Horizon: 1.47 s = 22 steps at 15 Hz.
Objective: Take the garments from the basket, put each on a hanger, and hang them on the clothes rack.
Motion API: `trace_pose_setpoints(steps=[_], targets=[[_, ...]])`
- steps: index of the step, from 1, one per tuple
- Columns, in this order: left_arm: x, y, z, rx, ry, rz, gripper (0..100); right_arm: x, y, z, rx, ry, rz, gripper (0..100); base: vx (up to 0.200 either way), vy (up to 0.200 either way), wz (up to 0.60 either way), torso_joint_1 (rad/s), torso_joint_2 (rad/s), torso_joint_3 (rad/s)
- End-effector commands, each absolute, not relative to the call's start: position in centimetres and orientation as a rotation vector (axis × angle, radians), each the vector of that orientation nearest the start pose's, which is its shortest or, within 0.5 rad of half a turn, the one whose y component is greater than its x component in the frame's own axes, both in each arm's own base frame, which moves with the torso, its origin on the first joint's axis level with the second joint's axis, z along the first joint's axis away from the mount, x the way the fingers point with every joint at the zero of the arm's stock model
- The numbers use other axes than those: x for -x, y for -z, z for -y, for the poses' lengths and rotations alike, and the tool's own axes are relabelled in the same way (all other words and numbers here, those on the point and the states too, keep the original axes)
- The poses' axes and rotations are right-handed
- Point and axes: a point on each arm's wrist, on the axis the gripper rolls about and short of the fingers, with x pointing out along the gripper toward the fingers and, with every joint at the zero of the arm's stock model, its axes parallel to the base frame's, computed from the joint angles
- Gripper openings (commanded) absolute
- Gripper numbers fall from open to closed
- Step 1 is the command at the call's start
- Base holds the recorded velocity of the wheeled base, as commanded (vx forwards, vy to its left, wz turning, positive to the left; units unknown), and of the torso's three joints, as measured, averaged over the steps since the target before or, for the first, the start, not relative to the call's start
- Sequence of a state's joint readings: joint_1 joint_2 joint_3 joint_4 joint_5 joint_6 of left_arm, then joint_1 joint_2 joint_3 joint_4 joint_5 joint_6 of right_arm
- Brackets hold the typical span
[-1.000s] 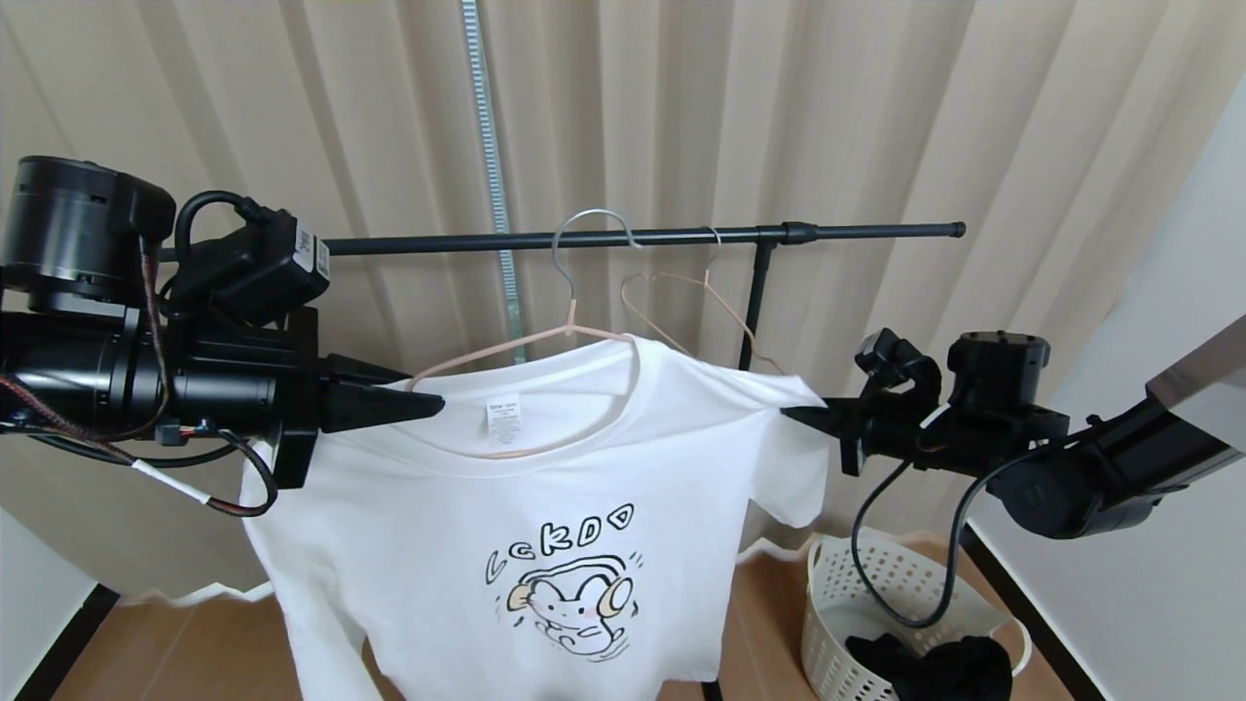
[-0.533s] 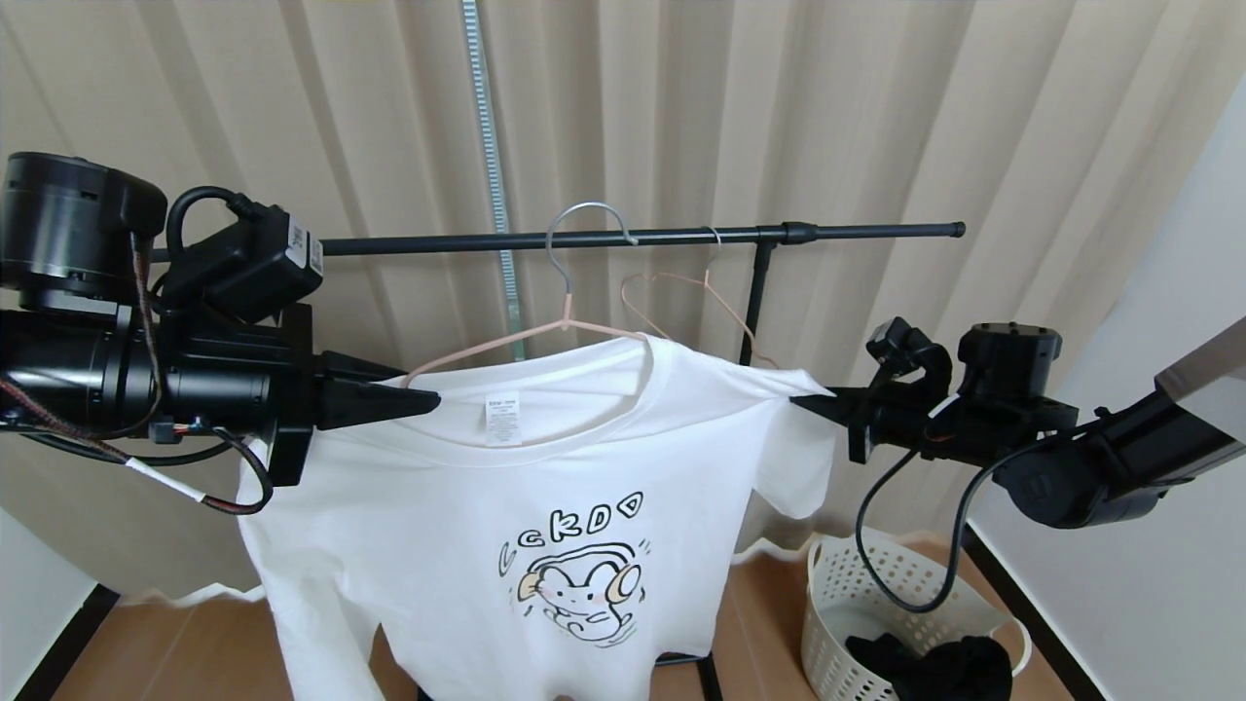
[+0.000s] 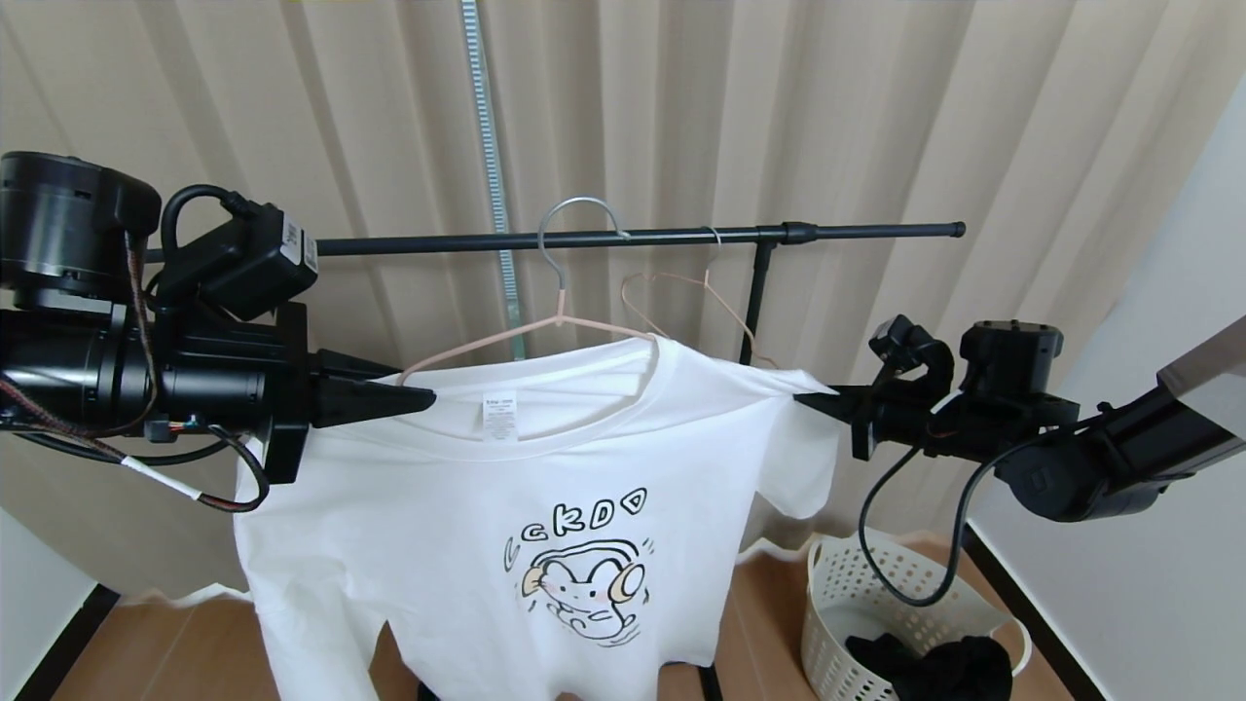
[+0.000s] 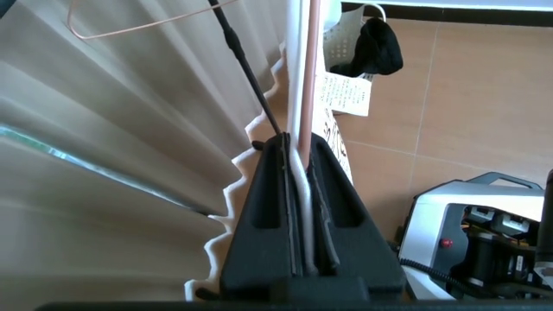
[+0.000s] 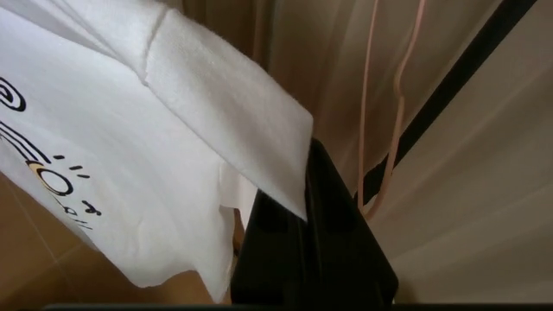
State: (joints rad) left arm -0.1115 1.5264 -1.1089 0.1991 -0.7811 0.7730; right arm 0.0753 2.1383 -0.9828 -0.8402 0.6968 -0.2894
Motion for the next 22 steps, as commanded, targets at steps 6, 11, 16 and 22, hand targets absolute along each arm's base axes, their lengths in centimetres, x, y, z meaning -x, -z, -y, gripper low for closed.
trace_pose_setpoints(steps=[6, 11, 16, 22], targets=[[-25.4, -24.2, 4.4, -0.473, 1.025, -0.234, 0, -37.2, -9.7, -5.3, 0.200, -0.835, -0.200, 100, 0.000, 0.000, 0.00, 0.000, 0.00, 0.000], [-25.4, -24.2, 4.4, -0.468, 1.023, -0.239, 0, -35.8, -10.2, -6.3, 0.274, -0.876, -0.169, 100, 0.000, 0.000, 0.00, 0.000, 0.00, 0.000], [-25.5, -23.9, 3.2, -0.431, 0.977, -0.272, 0, -33.6, -12.6, -9.3, 0.255, -0.902, -0.138, 100, 0.000, 0.000, 0.00, 0.000, 0.00, 0.000], [-27.5, -23.6, 2.5, -0.272, 0.824, -0.339, 0, -31.8, -15.5, -14.8, 0.096, -0.786, -0.154, 100, 0.000, 0.000, 0.00, 0.000, 0.00, 0.000]])
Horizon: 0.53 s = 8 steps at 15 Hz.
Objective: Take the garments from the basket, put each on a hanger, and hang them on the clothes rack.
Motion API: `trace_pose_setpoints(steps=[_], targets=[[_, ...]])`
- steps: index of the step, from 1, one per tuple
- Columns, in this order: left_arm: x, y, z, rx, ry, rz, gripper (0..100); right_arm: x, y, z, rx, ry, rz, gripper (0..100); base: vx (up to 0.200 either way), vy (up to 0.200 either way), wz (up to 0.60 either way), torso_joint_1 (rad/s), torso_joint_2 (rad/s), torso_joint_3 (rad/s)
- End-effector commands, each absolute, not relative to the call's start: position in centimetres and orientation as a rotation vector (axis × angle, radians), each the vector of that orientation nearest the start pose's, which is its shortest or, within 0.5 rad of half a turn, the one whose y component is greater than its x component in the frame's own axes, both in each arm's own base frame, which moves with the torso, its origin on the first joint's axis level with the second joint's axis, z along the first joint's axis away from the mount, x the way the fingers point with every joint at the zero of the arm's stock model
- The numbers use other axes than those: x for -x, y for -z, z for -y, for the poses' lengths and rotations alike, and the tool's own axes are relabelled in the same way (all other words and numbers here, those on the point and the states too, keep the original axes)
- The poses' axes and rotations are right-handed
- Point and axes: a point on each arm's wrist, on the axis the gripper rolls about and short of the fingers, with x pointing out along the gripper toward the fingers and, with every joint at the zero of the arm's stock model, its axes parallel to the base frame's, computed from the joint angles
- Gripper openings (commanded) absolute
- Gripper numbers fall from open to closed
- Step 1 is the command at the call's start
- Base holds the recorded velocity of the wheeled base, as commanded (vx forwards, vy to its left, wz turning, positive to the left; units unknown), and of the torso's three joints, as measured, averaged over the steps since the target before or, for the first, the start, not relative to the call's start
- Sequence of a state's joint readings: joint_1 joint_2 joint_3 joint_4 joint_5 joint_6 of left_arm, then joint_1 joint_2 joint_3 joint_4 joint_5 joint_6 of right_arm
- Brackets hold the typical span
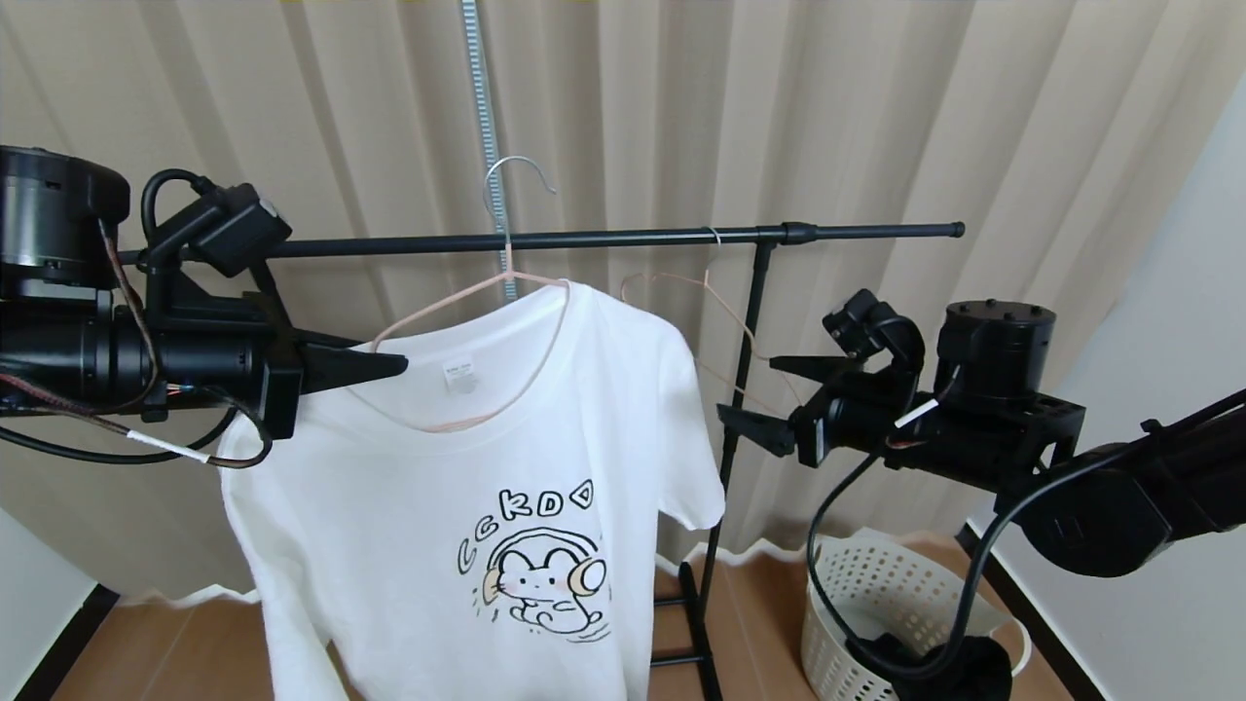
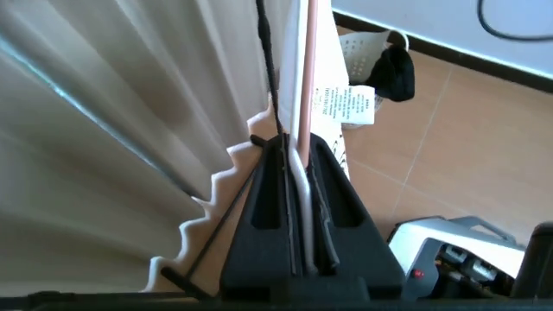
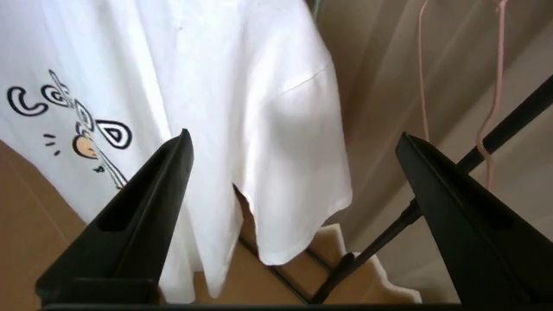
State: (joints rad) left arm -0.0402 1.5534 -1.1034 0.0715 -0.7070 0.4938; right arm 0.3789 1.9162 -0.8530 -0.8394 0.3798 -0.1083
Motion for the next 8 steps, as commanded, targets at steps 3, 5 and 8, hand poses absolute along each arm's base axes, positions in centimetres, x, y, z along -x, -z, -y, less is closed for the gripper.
trace_pose_setpoints(steps=[3, 5, 8], targets=[[-28.4, -23.1, 2.6, -0.237, 0.754, -0.375, 0, -32.2, -16.4, -15.3, 0.045, -0.741, -0.146, 100, 0.000, 0.000, 0.00, 0.000, 0.00, 0.000], [-29.7, -22.9, 2.8, -0.175, 0.670, -0.404, 0, -32.8, -17.7, -15.6, -0.031, -0.693, -0.178, 100, 0.000, 0.000, 0.00, 0.000, 0.00, 0.000], [-31.3, -22.8, 3.7, -0.130, 0.587, -0.442, 0, -32.8, -17.8, -15.6, -0.031, -0.691, -0.184, 100, 0.000, 0.000, 0.00, 0.000, 0.00, 0.000]])
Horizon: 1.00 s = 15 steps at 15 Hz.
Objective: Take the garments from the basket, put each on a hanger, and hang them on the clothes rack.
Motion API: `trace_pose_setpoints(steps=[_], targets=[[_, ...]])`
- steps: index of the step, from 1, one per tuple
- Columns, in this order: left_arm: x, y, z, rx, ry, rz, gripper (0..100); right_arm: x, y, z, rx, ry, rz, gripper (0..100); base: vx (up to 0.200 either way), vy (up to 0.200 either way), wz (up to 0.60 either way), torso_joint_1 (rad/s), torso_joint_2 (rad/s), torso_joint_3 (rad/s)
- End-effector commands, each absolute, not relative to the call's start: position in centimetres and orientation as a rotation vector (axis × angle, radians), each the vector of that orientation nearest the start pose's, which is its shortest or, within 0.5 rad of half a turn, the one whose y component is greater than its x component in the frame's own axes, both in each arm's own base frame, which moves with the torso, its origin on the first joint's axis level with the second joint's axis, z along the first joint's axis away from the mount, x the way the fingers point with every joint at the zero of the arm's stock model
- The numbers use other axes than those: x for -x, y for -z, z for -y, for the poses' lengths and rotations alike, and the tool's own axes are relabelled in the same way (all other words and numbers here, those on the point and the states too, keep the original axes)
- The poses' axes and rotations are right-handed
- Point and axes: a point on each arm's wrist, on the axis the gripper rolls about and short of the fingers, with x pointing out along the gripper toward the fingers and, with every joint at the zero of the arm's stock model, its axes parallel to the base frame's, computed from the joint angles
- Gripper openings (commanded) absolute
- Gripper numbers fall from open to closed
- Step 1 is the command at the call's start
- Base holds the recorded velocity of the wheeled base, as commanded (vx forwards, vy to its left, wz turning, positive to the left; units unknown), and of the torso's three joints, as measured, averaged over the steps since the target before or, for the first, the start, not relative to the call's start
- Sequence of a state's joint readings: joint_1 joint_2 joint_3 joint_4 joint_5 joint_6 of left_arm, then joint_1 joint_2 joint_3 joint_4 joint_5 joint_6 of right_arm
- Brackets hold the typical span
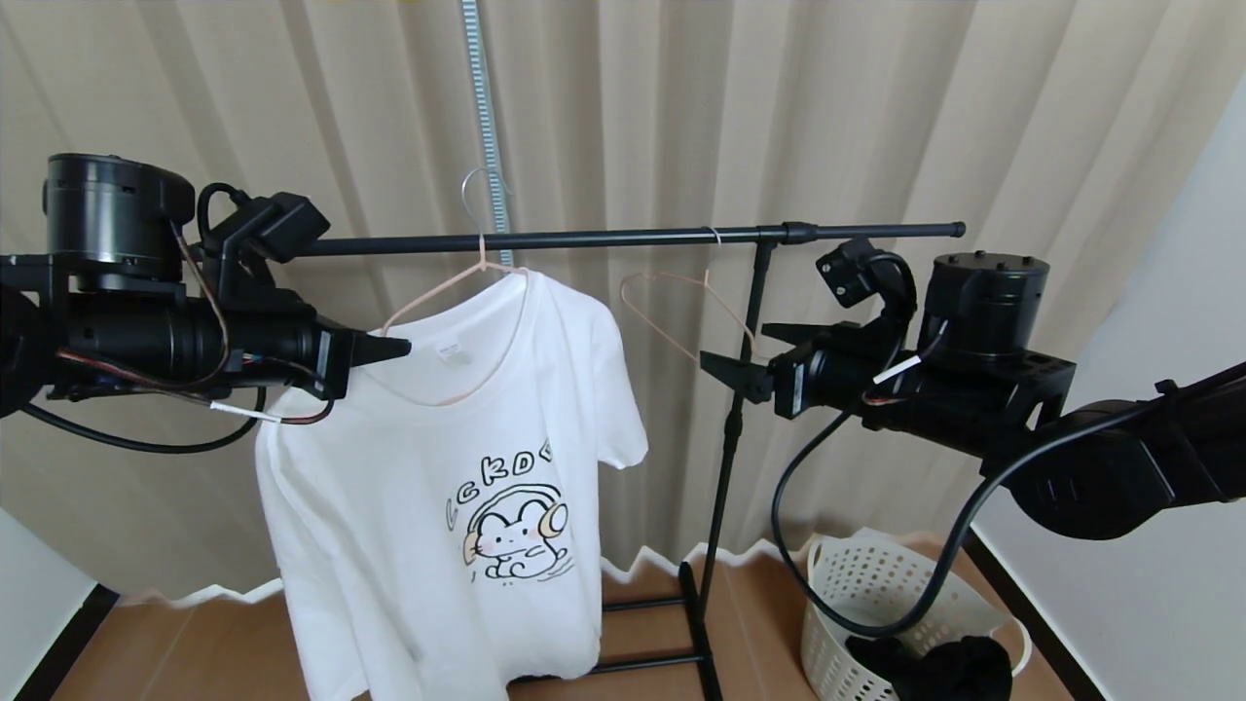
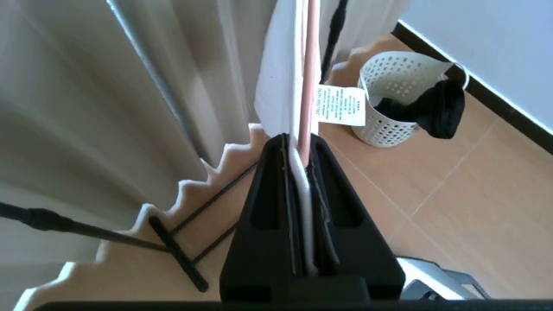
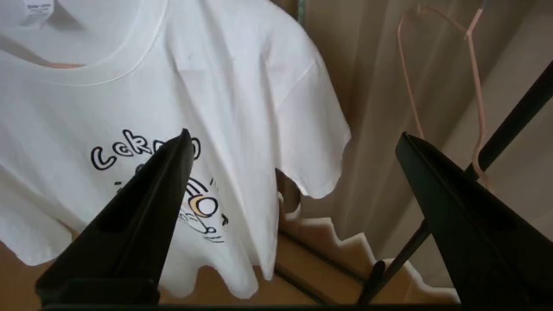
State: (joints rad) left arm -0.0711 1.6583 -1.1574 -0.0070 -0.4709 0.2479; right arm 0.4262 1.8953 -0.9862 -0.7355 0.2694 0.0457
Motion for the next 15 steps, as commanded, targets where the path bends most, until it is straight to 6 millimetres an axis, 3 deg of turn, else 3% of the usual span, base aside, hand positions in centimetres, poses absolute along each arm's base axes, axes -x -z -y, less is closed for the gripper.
trace_pose_setpoints(steps=[1, 6, 15], targets=[[-31.7, -22.7, 3.8, -0.118, 0.573, -0.451, 0, -32.8, -17.8, -15.6, -0.031, -0.691, -0.183, 100, 0.000, 0.000, 0.00, 0.000, 0.00, 0.000], [-34.7, -22.0, 5.1, -0.058, 0.520, -0.481, 0, -32.9, -17.9, -15.6, -0.031, -0.691, -0.180, 100, 0.000, 0.000, 0.00, 0.000, 0.00, 0.000], [-39.9, -20.6, 5.7, -0.020, 0.481, -0.480, 0, -33.0, -17.9, -15.6, -0.031, -0.688, -0.180, 100, 0.000, 0.000, 0.00, 0.000, 0.00, 0.000]])
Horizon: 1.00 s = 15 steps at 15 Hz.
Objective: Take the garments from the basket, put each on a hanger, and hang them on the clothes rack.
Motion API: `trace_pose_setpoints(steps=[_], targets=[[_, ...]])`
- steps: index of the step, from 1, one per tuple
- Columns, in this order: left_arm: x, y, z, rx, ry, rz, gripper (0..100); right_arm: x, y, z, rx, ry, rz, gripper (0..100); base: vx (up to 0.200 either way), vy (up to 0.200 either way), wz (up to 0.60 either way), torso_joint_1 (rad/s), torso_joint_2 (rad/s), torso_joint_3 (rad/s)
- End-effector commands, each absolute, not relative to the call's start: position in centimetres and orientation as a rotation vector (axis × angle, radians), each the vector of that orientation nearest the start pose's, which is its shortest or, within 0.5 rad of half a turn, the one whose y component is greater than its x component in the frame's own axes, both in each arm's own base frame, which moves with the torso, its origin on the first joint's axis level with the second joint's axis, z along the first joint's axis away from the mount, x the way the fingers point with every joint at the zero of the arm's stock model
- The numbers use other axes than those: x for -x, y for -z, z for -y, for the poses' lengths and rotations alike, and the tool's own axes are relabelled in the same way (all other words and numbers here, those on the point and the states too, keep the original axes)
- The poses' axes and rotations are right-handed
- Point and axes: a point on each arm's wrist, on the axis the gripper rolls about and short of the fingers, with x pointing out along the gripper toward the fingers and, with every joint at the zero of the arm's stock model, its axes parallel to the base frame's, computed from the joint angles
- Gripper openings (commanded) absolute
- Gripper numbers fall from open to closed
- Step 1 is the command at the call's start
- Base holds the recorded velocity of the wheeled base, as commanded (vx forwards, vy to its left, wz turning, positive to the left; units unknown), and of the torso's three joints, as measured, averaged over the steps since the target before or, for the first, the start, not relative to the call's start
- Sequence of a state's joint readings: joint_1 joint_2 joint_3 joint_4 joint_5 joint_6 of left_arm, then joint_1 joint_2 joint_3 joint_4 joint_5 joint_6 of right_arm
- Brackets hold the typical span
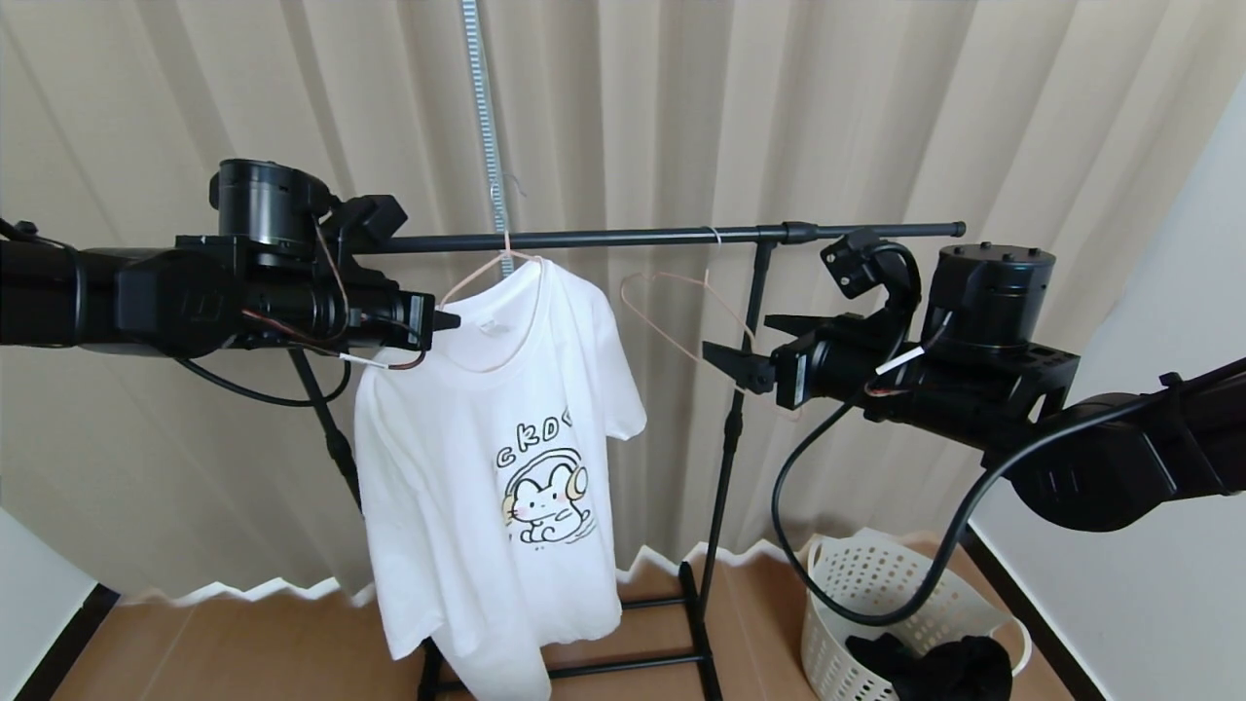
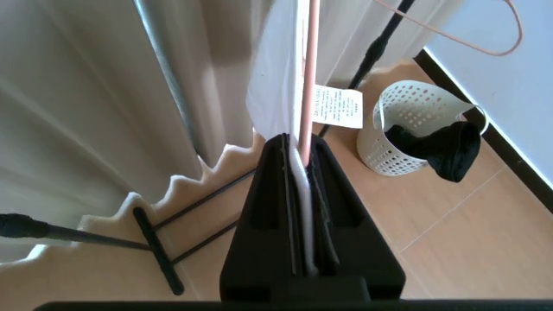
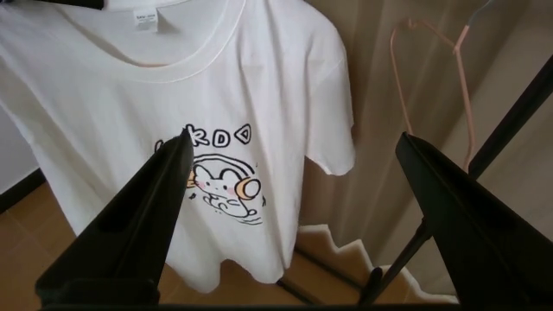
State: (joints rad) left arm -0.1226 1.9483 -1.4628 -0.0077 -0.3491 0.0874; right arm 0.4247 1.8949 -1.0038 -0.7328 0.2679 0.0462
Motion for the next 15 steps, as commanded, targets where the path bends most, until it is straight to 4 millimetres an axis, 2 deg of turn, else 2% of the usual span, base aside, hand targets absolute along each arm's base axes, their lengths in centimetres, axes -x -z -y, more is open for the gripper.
trace_pose_setpoints(steps=[1, 6, 7, 10, 15], targets=[[-40.3, -20.4, 5.7, -0.007, 0.477, -0.483, 0, -33.1, -17.9, -15.6, -0.031, -0.686, -0.180, 100, 0.000, 0.000, 0.00, 0.000, 0.00, 0.000], [-42.0, -19.3, 5.9, 0.022, 0.468, -0.497, 0, -33.1, -17.8, -15.5, -0.031, -0.685, -0.181, 100, 0.000, 0.000, 0.00, 0.000, 0.00, 0.000], [-43.1, -18.7, 6.0, 0.041, 0.461, -0.500, 0, -33.2, -17.8, -15.5, -0.032, -0.683, -0.178, 100, 0.000, 0.000, 0.00, 0.000, 0.00, 0.000], [-44.3, -18.0, 6.0, 0.059, 0.455, -0.502, 0, -33.2, -17.9, -15.4, -0.032, -0.680, -0.176, 100, 0.000, 0.000, 0.00, 0.000, 0.00, 0.000], [-45.1, -17.0, 6.1, 0.056, 0.433, -0.516, 0, -33.4, -17.8, -15.4, -0.032, -0.677, -0.178, 100, 0.000, 0.000, 0.00, 0.000, 0.00, 0.000]])
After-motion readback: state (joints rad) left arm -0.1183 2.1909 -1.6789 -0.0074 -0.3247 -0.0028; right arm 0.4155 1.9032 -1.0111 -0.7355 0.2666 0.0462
